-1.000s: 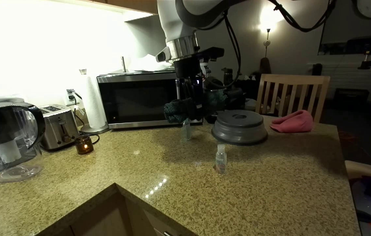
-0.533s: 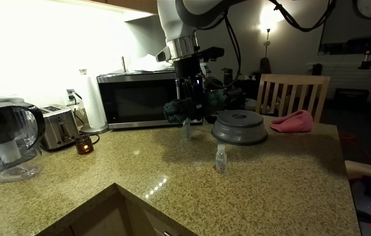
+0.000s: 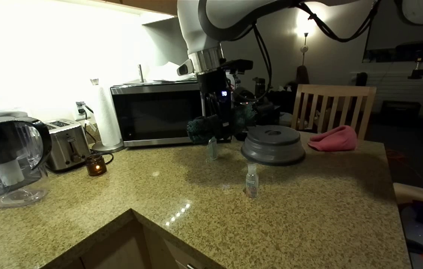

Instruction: Move the umbrella farther from you

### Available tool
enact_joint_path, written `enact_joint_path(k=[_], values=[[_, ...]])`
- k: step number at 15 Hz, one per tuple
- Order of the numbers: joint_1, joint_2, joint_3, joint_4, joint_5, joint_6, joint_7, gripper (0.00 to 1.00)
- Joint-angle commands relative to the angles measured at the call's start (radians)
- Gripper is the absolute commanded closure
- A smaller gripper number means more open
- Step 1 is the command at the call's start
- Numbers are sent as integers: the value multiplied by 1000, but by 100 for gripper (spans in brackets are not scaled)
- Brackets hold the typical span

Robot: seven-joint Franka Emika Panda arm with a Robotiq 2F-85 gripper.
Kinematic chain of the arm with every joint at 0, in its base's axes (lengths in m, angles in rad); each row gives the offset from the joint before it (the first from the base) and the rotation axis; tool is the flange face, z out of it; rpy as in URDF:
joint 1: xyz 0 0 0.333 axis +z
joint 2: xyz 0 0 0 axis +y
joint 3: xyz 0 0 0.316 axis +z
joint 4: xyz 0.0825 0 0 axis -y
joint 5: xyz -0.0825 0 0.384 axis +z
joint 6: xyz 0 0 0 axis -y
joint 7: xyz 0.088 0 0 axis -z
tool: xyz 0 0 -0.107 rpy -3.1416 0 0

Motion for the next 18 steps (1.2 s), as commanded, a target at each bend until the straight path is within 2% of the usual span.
enact_joint_path(k=[1,13,18], values=[[-14,16,-1,21,-38,24,1,80],[-67,58,2,-17,17,213,-9,80],[-81,98,10,-18,44,198,-16,80]])
